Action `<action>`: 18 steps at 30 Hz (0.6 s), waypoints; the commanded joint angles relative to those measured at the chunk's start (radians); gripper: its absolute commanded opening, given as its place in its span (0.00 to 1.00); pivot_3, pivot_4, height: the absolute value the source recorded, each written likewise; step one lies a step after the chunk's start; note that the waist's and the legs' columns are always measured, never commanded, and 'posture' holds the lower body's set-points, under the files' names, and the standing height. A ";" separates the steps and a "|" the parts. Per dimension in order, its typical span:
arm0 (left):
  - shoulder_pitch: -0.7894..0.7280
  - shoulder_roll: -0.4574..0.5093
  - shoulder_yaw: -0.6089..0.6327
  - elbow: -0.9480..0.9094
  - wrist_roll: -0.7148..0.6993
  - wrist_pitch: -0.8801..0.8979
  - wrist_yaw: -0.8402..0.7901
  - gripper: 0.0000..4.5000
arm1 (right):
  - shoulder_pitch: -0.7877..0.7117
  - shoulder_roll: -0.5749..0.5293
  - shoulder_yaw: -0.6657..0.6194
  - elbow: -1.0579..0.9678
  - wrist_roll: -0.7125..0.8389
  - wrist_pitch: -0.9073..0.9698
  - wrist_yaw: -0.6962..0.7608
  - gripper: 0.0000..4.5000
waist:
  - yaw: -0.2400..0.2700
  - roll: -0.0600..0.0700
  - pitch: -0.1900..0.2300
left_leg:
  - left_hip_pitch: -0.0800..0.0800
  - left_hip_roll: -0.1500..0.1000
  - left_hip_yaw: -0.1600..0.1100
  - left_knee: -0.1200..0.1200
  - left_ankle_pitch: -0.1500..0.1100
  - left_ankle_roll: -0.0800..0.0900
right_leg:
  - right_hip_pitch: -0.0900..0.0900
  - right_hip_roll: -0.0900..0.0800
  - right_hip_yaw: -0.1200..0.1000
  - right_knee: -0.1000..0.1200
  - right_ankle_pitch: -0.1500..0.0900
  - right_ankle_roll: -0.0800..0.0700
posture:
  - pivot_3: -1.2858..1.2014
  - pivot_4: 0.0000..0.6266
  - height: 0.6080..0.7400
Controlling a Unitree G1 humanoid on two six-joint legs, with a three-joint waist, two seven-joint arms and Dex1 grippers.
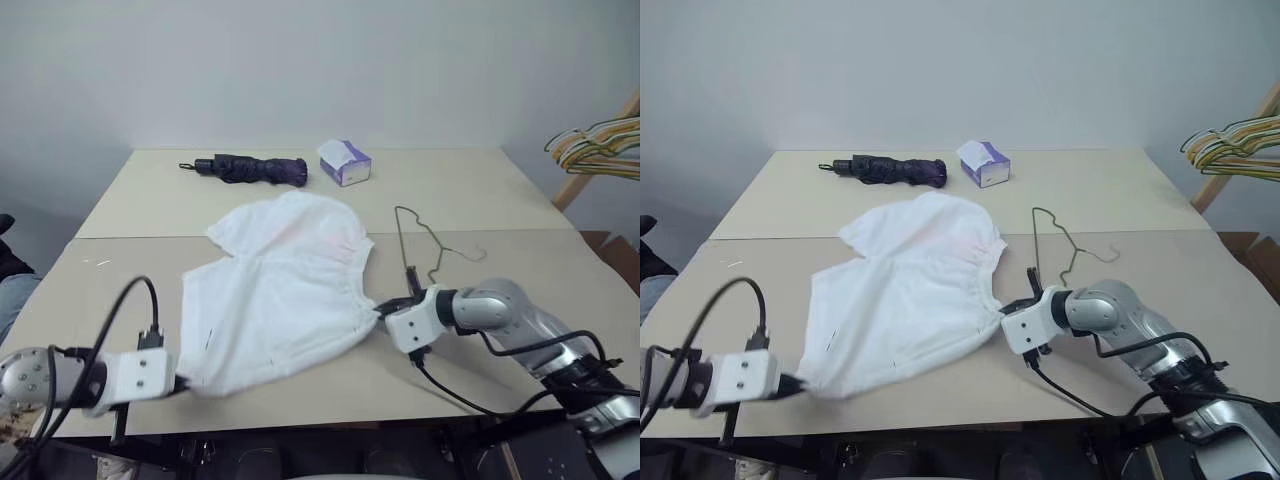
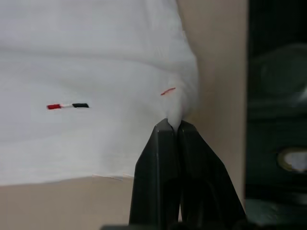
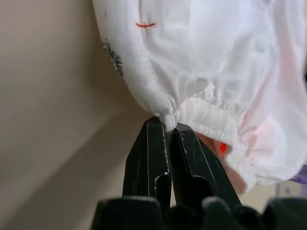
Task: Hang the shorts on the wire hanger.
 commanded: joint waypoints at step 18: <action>-0.007 0.028 0.110 -0.025 0.013 0.015 -0.102 0.59 | 0.079 -0.080 -0.113 -0.152 0.173 0.133 0.194 0.84 | 0.027 0.000 0.000 | 0.001 0.000 0.000 0.001 0.000 0.000 | 0.000 0.000 0.000 0.001 -0.003 -0.002 | 0.57 0.00 1.00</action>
